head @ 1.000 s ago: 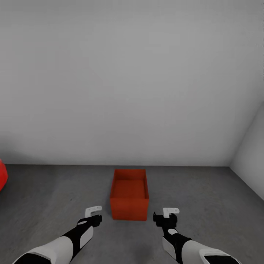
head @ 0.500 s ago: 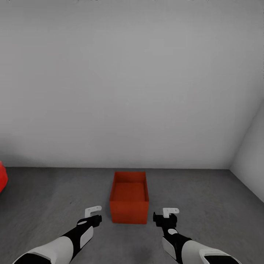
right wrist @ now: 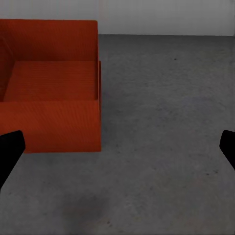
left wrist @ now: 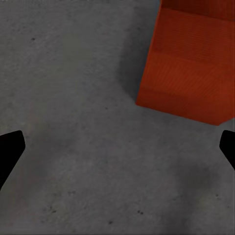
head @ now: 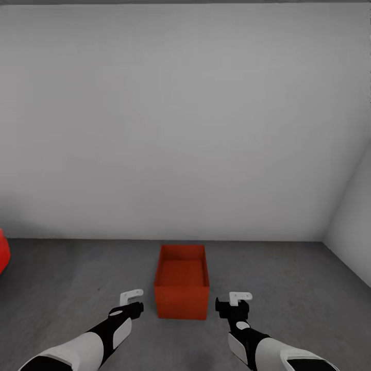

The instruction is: Move the two storage containers from the living room to the garage. In the garage, place one container on the floor and stack the other container on top of it (either order is fine).

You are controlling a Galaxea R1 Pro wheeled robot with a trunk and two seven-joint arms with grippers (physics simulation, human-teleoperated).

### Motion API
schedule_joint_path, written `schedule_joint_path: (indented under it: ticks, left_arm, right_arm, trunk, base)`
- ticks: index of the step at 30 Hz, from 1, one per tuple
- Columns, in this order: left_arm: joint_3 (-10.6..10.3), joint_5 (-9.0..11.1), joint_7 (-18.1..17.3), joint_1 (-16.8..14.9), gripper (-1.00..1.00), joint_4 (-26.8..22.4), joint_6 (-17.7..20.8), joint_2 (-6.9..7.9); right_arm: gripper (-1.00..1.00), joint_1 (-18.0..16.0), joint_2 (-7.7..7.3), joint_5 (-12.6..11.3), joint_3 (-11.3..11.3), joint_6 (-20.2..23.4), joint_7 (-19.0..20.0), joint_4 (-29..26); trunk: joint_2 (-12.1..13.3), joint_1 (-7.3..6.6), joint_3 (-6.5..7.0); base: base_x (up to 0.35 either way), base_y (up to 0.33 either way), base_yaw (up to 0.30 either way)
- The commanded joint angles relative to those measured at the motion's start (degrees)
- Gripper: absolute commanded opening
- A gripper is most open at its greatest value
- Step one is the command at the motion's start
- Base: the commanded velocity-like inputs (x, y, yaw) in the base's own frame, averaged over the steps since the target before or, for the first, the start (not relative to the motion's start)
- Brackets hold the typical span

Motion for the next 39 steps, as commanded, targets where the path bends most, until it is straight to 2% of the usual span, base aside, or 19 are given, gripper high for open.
schedule_joint_path:
  ticks: [1, 30, 39]
  left_arm:
    - [-0.49, 0.56, 0.22, -0.05, 1.0, 0.04, -0.2, 0.0]
    - [-0.49, 0.55, 0.26, -0.05, 1.0, 0.03, -0.2, 0.0]
    - [-0.49, 0.55, 0.24, -0.05, 1.0, 0.03, -0.2, 0.0]
  right_arm:
    - [1.0, -0.08, 0.01, 0.55, -0.24, -0.17, -0.34, 0.12]
    - [1.0, -0.08, 0.01, 0.63, -0.2, -0.18, -0.33, 0.12]
    - [1.0, -0.08, 0.01, 0.49, -0.24, -0.07, -0.39, 0.12]
  trunk:
    - [-0.09, 0.03, -0.01]
    - [-0.09, 0.03, 2.7]
    - [-0.09, 0.03, 2.96]
  base:
    - [0.0, 0.0, 0.0]
    - [0.0, 0.0, 0.0]
    - [0.0, 0.0, 0.0]
